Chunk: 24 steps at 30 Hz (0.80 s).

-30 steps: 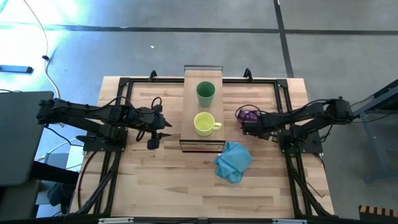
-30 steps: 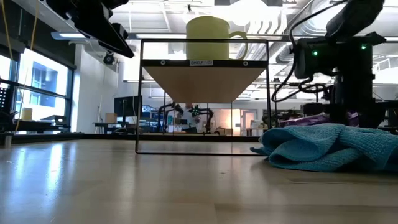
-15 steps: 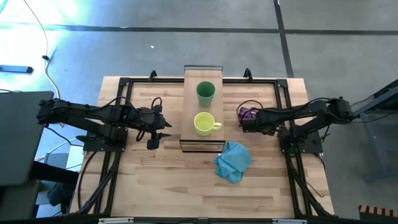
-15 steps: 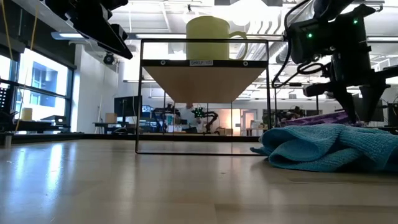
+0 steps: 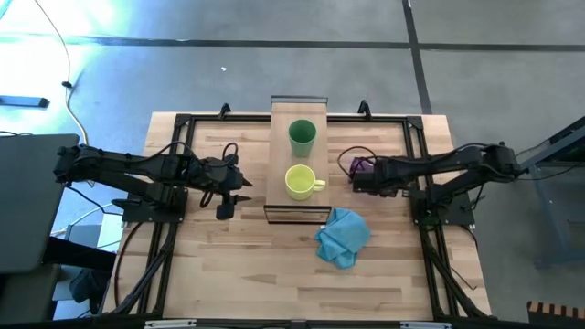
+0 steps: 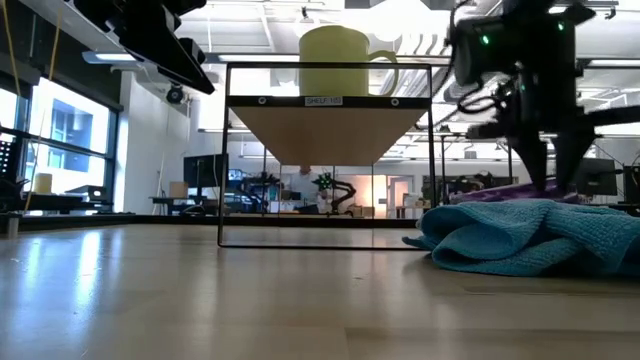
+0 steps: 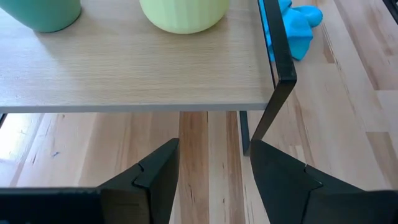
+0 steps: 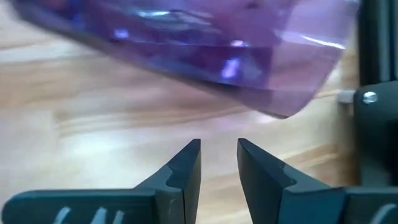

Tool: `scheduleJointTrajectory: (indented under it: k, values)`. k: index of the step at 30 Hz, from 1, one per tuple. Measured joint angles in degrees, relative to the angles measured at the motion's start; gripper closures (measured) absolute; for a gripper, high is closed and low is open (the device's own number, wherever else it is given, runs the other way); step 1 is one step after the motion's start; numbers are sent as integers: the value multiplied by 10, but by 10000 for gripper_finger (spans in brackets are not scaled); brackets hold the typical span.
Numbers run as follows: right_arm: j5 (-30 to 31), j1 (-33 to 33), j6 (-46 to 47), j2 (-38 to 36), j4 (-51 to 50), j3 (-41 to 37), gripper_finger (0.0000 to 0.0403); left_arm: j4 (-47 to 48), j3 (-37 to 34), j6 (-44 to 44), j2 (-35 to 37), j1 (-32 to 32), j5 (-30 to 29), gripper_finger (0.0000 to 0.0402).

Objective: Stack small to large cups/mugs on shelf
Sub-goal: Put the violet cup on the shelf

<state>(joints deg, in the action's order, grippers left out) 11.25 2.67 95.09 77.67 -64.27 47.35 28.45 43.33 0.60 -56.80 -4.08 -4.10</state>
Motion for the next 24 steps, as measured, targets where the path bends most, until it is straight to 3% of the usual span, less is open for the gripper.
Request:
scheduleJointTrajectory:
  k: [8, 13, 19, 24]
  values:
    - [-3, -23, -88, -1, -137, 126, 308, 0, 0, -9, 0, 0, 0, 218]
    - [20, -33, -263, -1, -195, 196, 308, 0, 0, -24, 0, 0, 0, 218]
    - [31, -15, -484, -1, -211, 216, 308, 0, 0, -50, 0, 0, 0, 218]
    - [36, 40, -536, -1, -260, 197, 308, 0, 0, -69, 0, 0, 0, 218]
